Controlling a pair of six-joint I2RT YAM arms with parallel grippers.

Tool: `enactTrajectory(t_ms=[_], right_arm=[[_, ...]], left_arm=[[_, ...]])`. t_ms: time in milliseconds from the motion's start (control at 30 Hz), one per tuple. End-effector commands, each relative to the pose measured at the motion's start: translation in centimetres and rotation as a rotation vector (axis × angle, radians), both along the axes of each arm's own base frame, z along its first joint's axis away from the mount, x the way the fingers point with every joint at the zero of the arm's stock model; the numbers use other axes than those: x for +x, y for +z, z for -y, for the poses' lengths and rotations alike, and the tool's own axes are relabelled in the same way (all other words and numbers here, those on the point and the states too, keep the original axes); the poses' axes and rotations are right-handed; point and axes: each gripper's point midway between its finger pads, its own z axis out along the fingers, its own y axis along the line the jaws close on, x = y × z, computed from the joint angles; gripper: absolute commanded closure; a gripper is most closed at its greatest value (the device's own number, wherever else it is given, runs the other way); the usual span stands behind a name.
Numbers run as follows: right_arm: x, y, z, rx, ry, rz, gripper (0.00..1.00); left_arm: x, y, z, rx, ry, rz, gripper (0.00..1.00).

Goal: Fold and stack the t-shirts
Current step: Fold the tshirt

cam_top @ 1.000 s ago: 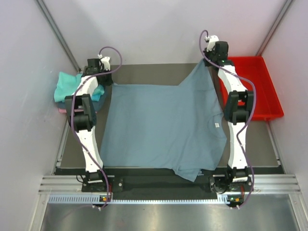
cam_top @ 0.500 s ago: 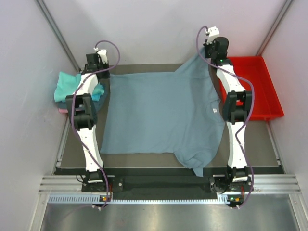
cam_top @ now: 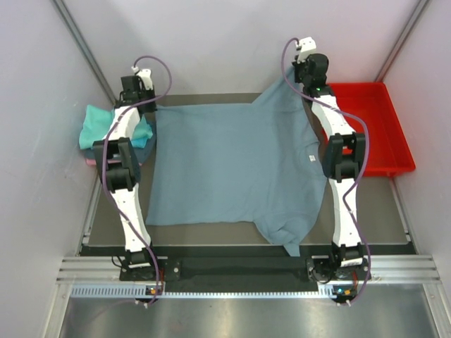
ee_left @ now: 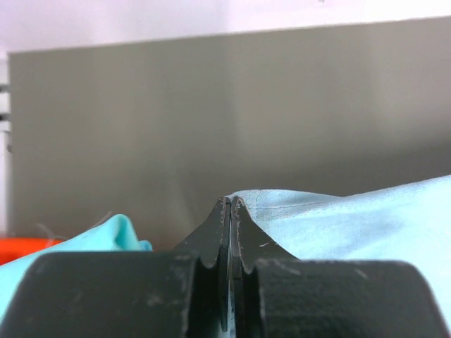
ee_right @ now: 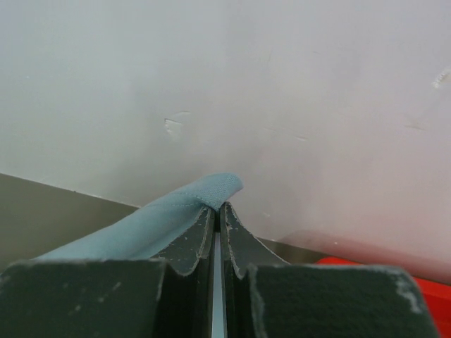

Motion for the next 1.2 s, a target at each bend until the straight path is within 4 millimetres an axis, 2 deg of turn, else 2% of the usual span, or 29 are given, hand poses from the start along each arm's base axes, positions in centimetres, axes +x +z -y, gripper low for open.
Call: enactTrajectory(t_ms=[0, 67, 133, 300, 367, 467, 533, 600, 733, 833, 867, 933, 967, 1000, 1067, 1133, 1167], right_arm=[[-0.5, 9.2, -0.1, 0.047, -0.016, 0.196, 1.0], [-0.8, 10.1, 0.0, 0.026, -0.011, 0.212, 1.0], [-0.8, 9.2, -0.1, 0.013, -0.012, 0.185, 1.0], [-0.7, 9.6, 0.8, 0.018, -0.042, 0.198, 1.0], [-0.6, 7.9, 0.3, -0.032, -0.016, 0.163, 1.0], [-1.0, 7.2, 0.1, -0.027, -0.016, 0.132, 1.0], [-1.4, 6.1, -0.1, -0.041, 0.001, 0.089, 1.0], [-2.1, 3.3, 0.0, -0.068, 0.016, 0.001, 1.0], [-3.7, 1.0, 0.6, -0.089, 0.021, -0.087, 1.0], [-4.8, 1.5, 1.1, -0.071, 0.028, -0.118, 1.0], [-5.1, 2.4, 1.1, -0.07, 0.029, -0.111, 1.0], [-5.8, 2.6, 1.0, -0.068, 0.038, -0.12, 1.0], [-6.3, 3.8, 1.0, -0.066, 0.041, -0.105, 1.0], [-6.6, 3.8, 1.0, -0.064, 0.044, -0.111, 1.0], [-7.5, 5.3, 1.0, -0.058, 0.046, -0.098, 1.0], [-8.3, 5.0, 1.1, -0.052, 0.048, -0.124, 1.0], [-9.0, 6.3, 1.1, -0.047, 0.05, -0.11, 1.0]], left_arm=[[0.8, 10.9, -0.9, 0.032, 0.014, 0.241, 1.0], [0.8, 11.2, -1.1, 0.036, 0.028, 0.249, 1.0], [0.8, 10.8, -1.4, 0.045, 0.036, 0.237, 1.0], [0.7, 10.2, -2.6, 0.044, 0.065, 0.232, 1.0], [0.7, 8.7, -2.4, 0.03, 0.038, 0.199, 1.0], [0.7, 7.3, -1.9, 0.003, 0.022, 0.171, 1.0], [0.6, 6.6, -1.6, -0.018, 0.013, 0.153, 1.0], [0.4, 6.1, -0.8, -0.034, -0.017, 0.136, 1.0], [-0.3, 4.9, 0.0, -0.048, -0.06, 0.096, 1.0], [-1.0, 4.1, 1.1, -0.084, -0.103, 0.059, 1.0], [-1.1, 4.6, 1.4, -0.091, -0.115, 0.064, 1.0], [-1.5, 5.0, 2.0, -0.097, -0.136, 0.06, 1.0], [-1.6, 5.6, 2.2, -0.096, -0.144, 0.065, 1.0], [-1.7, 6.2, 2.3, -0.095, -0.151, 0.072, 1.0], [-2.5, 6.6, 2.8, -0.105, -0.173, 0.045, 1.0], [-3.4, 6.6, 3.0, -0.109, -0.188, 0.027, 1.0], [-4.2, 7.2, 3.3, -0.113, -0.199, 0.019, 1.0]])
